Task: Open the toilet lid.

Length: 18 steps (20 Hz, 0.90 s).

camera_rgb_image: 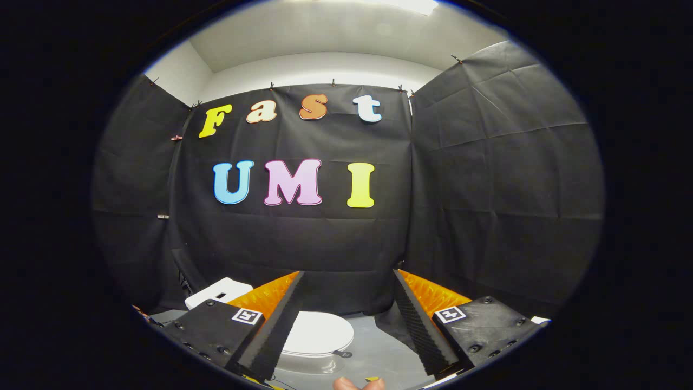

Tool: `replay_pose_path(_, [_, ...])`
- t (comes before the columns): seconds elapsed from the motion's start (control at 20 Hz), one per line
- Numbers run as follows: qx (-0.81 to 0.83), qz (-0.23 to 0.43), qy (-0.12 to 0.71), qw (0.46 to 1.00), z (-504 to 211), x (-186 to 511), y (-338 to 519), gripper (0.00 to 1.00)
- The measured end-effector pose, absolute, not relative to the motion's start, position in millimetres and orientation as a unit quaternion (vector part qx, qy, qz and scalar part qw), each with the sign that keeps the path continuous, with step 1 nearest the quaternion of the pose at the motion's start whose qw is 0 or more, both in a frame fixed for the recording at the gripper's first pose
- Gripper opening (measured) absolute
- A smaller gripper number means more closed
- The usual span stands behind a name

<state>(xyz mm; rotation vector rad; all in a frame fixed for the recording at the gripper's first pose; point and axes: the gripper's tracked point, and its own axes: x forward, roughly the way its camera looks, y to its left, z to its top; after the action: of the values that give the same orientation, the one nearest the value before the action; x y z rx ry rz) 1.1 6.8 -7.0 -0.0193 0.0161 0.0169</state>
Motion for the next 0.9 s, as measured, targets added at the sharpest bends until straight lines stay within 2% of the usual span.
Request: replay_pose_path(0.9, [-0.006, 0.006, -0.003, 1.0, -2.7, 5.0, 0.0, 1.0])
